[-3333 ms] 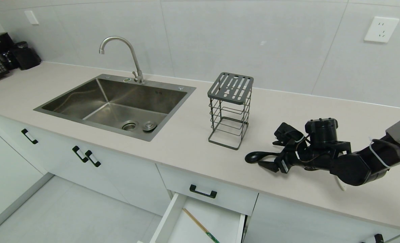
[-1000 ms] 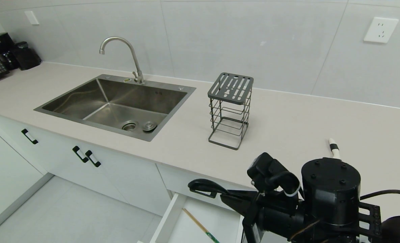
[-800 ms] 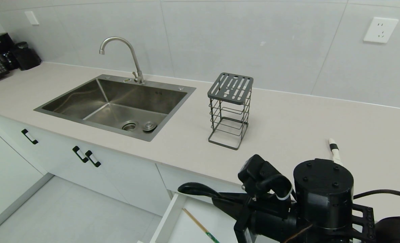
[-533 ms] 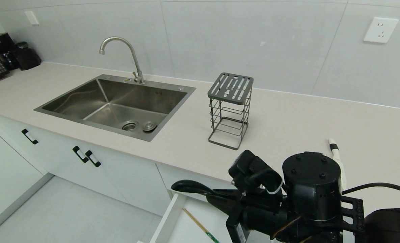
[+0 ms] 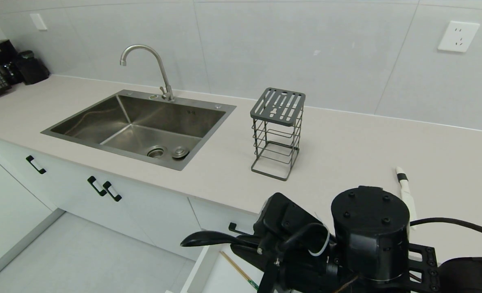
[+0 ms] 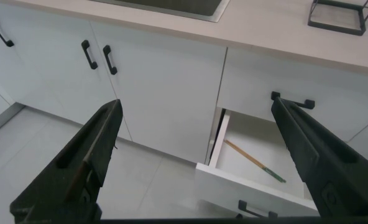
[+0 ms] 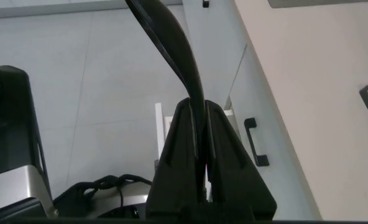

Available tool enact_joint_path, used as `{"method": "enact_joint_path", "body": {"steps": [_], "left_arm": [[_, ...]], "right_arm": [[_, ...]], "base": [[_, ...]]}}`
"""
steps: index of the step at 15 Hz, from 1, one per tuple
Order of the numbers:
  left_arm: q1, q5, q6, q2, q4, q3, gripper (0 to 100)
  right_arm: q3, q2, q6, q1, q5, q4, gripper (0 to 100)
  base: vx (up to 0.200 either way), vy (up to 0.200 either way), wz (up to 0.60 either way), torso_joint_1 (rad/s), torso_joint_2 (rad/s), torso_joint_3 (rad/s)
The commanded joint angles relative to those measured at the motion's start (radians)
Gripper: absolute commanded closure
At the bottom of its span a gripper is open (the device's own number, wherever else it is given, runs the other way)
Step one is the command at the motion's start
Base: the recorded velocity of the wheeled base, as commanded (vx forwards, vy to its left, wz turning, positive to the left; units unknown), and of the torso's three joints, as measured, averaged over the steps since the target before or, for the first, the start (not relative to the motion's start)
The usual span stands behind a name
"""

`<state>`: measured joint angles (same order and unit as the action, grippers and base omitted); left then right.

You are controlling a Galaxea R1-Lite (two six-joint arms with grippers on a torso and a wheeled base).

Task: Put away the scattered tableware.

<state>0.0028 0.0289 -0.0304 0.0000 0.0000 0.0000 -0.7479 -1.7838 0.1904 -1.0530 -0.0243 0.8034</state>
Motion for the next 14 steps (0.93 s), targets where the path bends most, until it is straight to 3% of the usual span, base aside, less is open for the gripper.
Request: {"method": "enact_joint_path", "body": {"steps": [1, 5, 14], "left_arm": [[0.000, 0.000, 0.000, 0.000, 0.000, 0.000, 0], [0.000, 0.000, 0.000, 0.000, 0.000, 0.000, 0], [0.000, 0.000, 0.000, 0.000, 0.000, 0.000, 0]], "right_arm": [[-0.008, -0.003, 0.000, -0.012, 0.000, 0.002, 100], [-0.010, -0.003, -0.003, -0.021, 0.001, 0.002, 100], [-0.008, 0.000, -0.003, -0.021, 0.006, -0.001, 100]], "base": [[0.000, 0.000, 0.00, 0.000, 0.00, 0.000], [0.000, 0.000, 0.00, -0.036, 0.07, 0.034], [0.000, 0.000, 0.00, -0.262, 0.52, 0.254]]}}
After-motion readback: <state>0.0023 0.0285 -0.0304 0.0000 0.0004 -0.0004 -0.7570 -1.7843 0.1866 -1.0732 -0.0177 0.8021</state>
